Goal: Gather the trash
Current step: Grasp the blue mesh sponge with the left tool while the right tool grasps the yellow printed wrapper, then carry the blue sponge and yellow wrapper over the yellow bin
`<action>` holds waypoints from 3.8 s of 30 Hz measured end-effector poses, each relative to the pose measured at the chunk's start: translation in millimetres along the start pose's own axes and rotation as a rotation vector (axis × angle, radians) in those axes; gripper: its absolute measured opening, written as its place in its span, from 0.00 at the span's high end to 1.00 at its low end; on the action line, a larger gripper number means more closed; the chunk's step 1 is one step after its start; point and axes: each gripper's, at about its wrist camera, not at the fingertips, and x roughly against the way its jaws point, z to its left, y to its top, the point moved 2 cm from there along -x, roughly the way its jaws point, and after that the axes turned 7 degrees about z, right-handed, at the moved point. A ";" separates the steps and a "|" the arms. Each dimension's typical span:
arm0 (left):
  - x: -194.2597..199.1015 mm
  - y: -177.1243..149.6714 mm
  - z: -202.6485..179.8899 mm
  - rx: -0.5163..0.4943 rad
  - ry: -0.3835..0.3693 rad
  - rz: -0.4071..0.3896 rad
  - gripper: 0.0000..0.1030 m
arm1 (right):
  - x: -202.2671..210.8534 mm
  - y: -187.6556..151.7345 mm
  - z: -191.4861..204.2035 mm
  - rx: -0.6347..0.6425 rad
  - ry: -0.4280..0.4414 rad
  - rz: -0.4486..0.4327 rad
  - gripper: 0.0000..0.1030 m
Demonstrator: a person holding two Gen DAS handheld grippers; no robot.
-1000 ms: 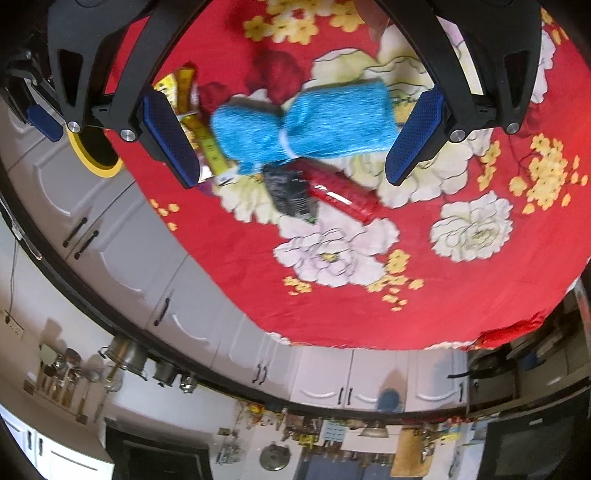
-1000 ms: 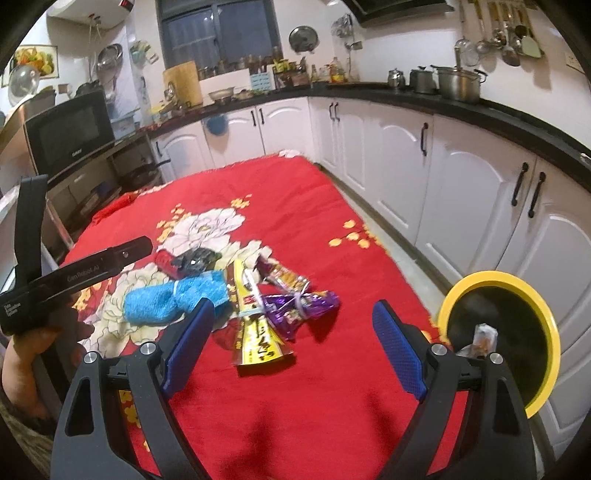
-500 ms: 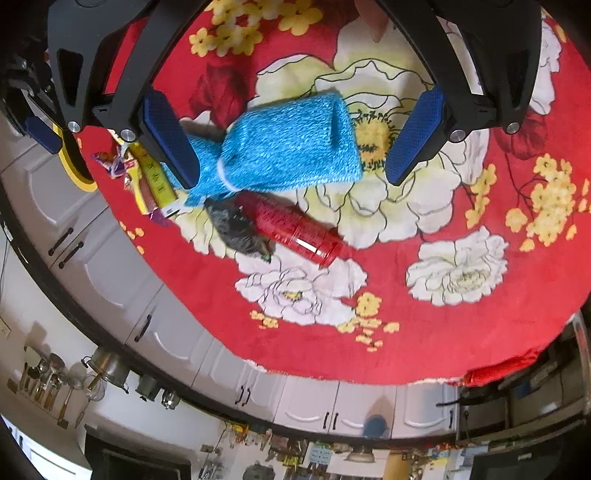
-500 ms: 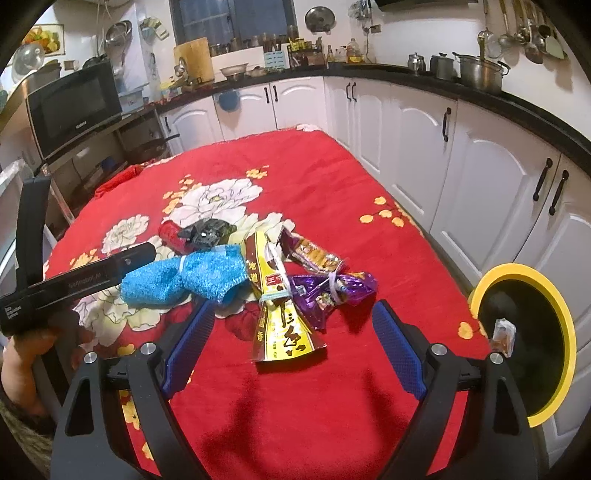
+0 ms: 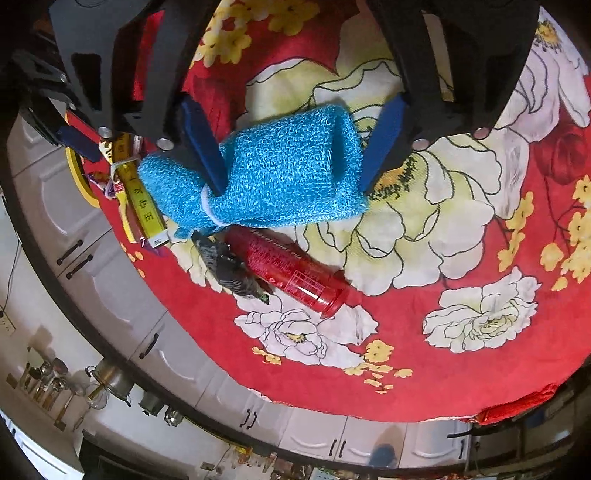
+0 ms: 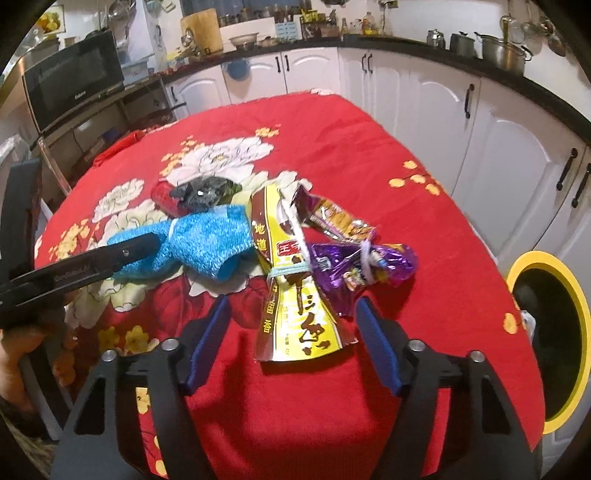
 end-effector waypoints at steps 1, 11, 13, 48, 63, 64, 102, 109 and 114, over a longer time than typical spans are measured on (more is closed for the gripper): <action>-0.4 -0.2 0.6 -0.002 0.002 0.000 0.43 | -3.3 0.5 0.8 0.004 0.001 0.007 0.41; -0.4 -2.3 -1.8 -0.036 -0.049 0.020 0.67 | -21.0 2.5 8.8 0.044 -0.022 0.044 0.52; 0.3 -2.8 -2.8 -0.039 -0.058 0.023 0.69 | -20.2 1.7 9.3 0.045 -0.013 0.044 0.53; 55.1 -48.8 -48.8 -0.181 -0.139 0.016 0.88 | 50.3 -38.2 -17.4 -0.052 0.085 -0.020 0.54; 62.6 -44.7 -102.5 -0.278 -0.174 -0.016 0.88 | 92.2 -46.1 -57.9 -0.134 0.038 -0.105 0.54; 62.0 -43.1 -107.6 -0.287 -0.176 -0.019 0.88 | 93.7 -46.8 -59.8 -0.140 0.036 -0.109 0.54; -2.3 -17.7 -297.8 -0.548 -0.314 0.021 0.88 | 154.5 -84.8 -229.6 -0.469 -0.193 -0.249 0.54; -24.2 -20.4 -323.9 -0.586 -0.319 0.052 0.87 | 150.4 -95.7 -253.5 -0.520 -0.219 -0.238 0.54; -37.6 -24.3 -336.5 -0.606 -0.319 0.067 0.87 | 146.5 -102.5 -266.1 -0.548 -0.227 -0.230 0.54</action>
